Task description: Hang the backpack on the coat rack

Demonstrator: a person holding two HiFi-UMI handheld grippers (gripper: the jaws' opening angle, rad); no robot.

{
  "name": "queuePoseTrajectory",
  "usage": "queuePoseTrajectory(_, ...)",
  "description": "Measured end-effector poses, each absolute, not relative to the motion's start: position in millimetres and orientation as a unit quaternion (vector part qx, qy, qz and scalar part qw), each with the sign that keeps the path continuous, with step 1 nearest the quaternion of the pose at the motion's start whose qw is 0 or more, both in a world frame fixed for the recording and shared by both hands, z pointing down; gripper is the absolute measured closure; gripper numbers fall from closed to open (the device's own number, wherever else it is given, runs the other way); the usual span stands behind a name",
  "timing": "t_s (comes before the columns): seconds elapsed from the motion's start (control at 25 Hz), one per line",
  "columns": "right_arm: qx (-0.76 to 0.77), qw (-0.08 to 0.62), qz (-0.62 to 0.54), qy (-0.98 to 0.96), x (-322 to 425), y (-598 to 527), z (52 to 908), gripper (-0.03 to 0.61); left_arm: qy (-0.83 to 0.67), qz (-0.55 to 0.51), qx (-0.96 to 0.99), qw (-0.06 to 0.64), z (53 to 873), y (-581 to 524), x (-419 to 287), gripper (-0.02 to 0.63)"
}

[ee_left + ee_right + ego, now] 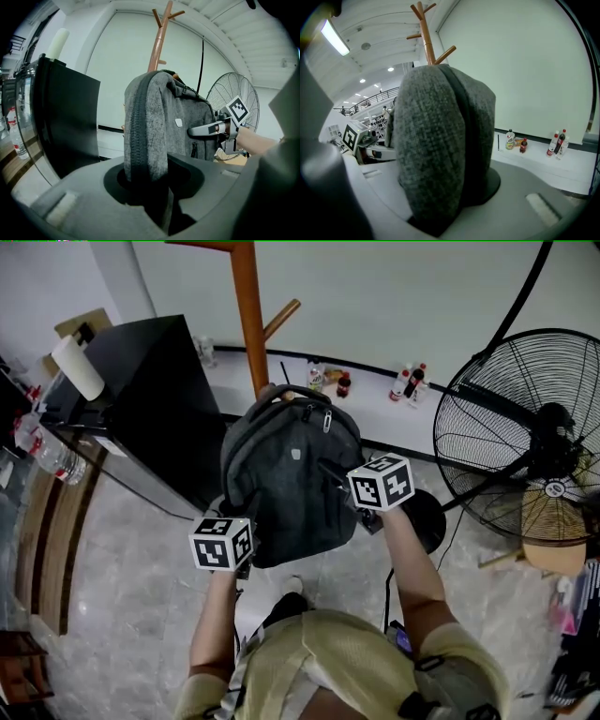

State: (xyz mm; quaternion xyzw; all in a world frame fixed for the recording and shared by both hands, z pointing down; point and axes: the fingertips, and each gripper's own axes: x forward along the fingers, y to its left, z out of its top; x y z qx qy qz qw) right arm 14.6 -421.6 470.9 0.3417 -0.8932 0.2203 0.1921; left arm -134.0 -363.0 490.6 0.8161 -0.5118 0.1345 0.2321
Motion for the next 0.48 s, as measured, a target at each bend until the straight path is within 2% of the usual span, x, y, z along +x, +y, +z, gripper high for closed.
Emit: queuePoseTrajectory(0.48,0.335,0.194,0.221,-0.895,7.1,-437.1,484.6,0.445,-0.513,0.134,0.813,0.240,505.5,-375.2,-141.3,0.500)
